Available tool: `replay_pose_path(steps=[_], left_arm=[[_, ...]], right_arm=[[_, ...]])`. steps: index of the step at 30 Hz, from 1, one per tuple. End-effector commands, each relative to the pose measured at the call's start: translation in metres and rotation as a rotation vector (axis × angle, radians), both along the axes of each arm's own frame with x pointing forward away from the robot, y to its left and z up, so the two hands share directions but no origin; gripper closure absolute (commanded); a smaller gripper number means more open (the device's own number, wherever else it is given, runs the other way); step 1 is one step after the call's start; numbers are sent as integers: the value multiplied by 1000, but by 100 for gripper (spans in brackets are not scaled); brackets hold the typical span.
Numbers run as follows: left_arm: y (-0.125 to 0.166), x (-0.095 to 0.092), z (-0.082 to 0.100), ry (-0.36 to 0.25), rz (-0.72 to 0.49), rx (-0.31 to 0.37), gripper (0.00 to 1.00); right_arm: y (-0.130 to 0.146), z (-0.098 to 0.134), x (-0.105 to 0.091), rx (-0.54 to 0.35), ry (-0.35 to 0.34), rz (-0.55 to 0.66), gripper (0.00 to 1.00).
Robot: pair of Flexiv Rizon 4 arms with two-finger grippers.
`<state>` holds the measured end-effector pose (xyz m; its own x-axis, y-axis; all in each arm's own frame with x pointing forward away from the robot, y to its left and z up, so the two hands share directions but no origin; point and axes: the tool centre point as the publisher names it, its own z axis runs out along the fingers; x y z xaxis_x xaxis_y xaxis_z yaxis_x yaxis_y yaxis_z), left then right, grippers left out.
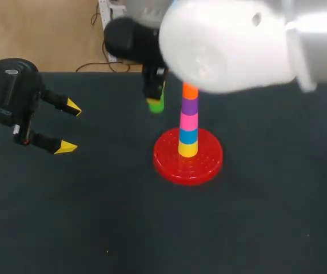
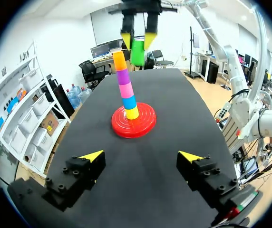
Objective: Pick up and stack the cylinders on the red base in this order: pink,purple,orange,green
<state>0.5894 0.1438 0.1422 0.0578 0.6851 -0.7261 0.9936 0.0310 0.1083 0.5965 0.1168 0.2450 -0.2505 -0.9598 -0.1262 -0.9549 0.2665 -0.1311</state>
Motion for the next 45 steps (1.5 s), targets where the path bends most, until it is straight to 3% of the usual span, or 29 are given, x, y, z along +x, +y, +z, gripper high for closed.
replay_pose_path(steps=[1, 9, 19, 31, 45], left_arm=[[0, 1, -1, -1, -2, -2, 0], [0, 1, -1, -1, -2, -2, 0], [0, 1, -1, -1, -2, -2, 0], [0, 1, -1, -1, -2, -2, 0], [0, 1, -1, -1, -2, -2, 0]], right_arm=[[-15, 34, 6, 9, -3, -44, 100], [-44, 49, 30, 28, 7, -164, 100], [-63, 43, 47, 20, 72, -217, 100], [-65, 32, 53, -7, 134, -219, 100], [-60, 26, 54, -7, 151, -200, 100]])
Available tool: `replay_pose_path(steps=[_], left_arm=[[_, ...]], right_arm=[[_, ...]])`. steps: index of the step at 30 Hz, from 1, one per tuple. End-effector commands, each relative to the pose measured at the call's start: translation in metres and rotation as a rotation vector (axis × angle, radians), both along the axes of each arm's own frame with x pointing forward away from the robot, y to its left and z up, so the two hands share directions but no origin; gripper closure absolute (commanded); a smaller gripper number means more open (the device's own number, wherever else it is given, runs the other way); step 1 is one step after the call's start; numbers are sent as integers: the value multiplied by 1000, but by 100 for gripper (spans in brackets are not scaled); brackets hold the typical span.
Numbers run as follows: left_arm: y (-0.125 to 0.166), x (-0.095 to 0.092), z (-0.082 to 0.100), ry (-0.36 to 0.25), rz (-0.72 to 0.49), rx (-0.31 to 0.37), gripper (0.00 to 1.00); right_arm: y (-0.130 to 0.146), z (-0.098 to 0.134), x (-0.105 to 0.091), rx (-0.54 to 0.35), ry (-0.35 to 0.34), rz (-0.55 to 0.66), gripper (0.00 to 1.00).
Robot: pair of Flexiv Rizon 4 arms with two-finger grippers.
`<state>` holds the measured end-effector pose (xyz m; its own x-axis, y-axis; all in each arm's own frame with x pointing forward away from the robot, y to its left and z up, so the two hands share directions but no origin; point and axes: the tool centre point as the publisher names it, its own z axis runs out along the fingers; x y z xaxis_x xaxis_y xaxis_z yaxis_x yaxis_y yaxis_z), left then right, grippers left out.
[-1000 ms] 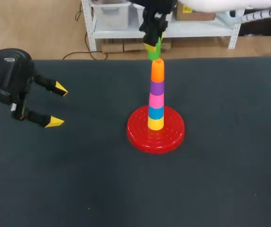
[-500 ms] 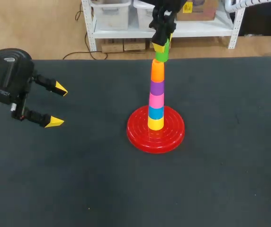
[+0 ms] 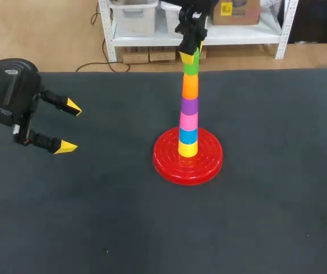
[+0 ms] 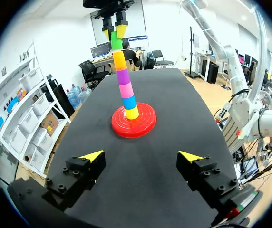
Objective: Pick up and stack the cylinders on the red base in this order: pink,purple,orange,green
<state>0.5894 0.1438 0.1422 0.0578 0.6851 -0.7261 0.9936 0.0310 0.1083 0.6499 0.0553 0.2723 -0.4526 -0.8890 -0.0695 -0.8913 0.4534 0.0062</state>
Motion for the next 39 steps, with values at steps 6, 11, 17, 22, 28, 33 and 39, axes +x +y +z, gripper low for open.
replay_pose_path(steps=[6, 11, 17, 22, 28, 33, 39], left_arm=[[0, 1, -1, -1, -2, -2, 0], [0, 1, -1, -1, -2, -2, 0], [0, 1, -1, -1, -2, -2, 0], [0, 1, -1, -1, -2, -2, 0], [0, 1, -1, -1, -2, -2, 0], [0, 1, -1, -1, -2, -2, 0], [0, 1, -1, -1, -2, -2, 0]], right_arm=[[1, -5, -1, -2, 11, 5, 100], [0, -8, -1, -5, 15, 2, 100], [-1, -10, -1, -3, 16, 2, 100], [-2, -13, 0, -1, 22, 2, 100], [-4, -17, 2, 0, 33, -2, 100], [-4, -19, 3, -2, 42, -2, 100], [-1, -23, 4, -4, 57, 7, 100]])
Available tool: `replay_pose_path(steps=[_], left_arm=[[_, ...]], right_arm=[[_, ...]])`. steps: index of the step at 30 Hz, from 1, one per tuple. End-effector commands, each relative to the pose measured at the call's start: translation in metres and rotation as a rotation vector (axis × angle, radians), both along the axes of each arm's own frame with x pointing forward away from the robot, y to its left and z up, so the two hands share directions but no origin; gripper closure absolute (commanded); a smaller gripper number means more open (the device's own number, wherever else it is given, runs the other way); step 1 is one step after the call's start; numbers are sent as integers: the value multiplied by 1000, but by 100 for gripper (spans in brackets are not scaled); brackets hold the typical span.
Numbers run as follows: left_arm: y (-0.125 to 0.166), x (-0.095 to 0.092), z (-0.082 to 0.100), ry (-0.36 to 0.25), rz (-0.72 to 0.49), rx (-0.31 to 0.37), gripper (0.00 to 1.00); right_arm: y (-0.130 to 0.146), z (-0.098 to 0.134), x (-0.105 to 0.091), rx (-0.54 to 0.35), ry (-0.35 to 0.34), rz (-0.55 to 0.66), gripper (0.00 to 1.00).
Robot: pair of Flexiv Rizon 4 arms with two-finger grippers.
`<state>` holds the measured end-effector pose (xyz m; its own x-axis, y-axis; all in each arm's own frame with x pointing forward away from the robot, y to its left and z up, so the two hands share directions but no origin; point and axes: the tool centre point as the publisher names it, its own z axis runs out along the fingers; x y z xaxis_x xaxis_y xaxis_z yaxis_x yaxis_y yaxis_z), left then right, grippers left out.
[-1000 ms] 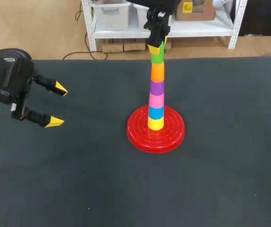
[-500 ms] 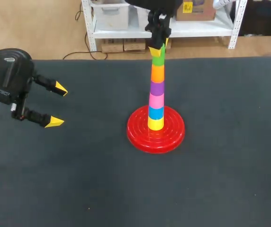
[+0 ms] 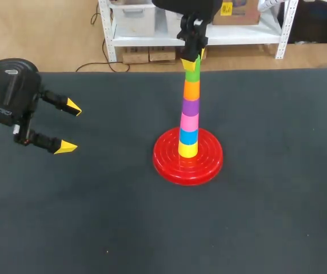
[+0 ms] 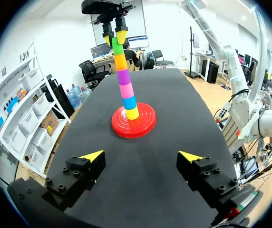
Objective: Pick up and stack the cylinders on the red base in this order: pink,purple,orange,green
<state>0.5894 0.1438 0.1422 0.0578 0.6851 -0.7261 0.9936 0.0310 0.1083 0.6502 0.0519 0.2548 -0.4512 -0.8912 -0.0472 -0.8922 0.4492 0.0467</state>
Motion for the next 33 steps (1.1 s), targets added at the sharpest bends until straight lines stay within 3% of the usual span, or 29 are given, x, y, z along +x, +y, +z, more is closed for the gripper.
replay_pose_path(steps=[1, 14, 15, 16, 18, 22, 33], left_arm=[[0, 1, -1, -1, -2, -2, 0], [0, 1, -1, -1, -2, -2, 0], [0, 1, -1, -1, -2, -2, 0], [0, 1, -1, -1, -2, -2, 0], [0, 1, -1, -1, -2, -2, 0], [0, 1, -1, -1, -2, -2, 0], [0, 1, -1, -1, -2, -2, 0]], right_arm=[[2, -5, 3, -2, 14, 4, 100], [1, -2, 2, 4, -7, -7, 100], [1, -1, 1, 5, -16, -11, 96], [1, 0, 0, 6, -16, -11, 56], [1, 1, -2, 8, -33, -19, 0], [0, 4, -5, 15, -39, -12, 0], [-24, 15, -24, 102, -137, -57, 0]])
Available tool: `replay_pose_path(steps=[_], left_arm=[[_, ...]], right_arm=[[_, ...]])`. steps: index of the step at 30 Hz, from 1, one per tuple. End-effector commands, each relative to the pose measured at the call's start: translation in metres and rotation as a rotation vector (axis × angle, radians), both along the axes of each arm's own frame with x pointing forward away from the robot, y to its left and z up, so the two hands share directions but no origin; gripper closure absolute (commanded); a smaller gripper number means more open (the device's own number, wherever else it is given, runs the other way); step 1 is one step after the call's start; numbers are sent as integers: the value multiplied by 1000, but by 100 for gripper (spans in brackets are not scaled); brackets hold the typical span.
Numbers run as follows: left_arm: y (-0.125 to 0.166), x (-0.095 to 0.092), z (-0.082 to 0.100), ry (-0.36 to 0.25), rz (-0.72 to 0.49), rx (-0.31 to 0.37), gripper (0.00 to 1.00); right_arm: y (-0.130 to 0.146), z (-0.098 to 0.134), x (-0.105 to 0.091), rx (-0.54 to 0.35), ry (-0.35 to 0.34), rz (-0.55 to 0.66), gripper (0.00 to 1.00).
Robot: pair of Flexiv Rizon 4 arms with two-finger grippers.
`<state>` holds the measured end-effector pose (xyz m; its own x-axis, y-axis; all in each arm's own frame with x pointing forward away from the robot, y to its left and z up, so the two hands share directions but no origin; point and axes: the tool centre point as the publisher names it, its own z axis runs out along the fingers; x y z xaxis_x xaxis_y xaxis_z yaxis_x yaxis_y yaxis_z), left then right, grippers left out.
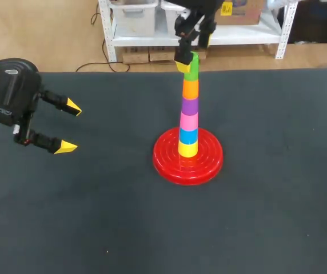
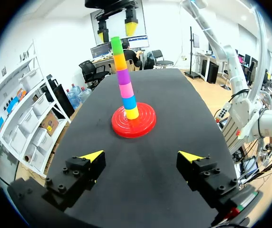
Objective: Pick up and stack the cylinders on the red base in this order: pink,purple,orange,green
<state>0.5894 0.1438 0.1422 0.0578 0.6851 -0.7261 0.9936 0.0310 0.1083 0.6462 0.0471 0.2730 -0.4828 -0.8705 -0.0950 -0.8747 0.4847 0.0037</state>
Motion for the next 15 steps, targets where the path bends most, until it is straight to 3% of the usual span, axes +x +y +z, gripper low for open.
replay_pose_path(steps=[1, 11, 15], left_arm=[[0, 1, -1, -1, -2, -2, 0], [0, 1, -1, -1, -2, -2, 0], [0, 1, -1, -1, -2, -2, 0]], right_arm=[[-22, -3, -22, 96, -86, -17, 0], [-47, -11, -46, 231, -149, -34, 0], [-57, -19, -53, 301, -138, -44, 0]])
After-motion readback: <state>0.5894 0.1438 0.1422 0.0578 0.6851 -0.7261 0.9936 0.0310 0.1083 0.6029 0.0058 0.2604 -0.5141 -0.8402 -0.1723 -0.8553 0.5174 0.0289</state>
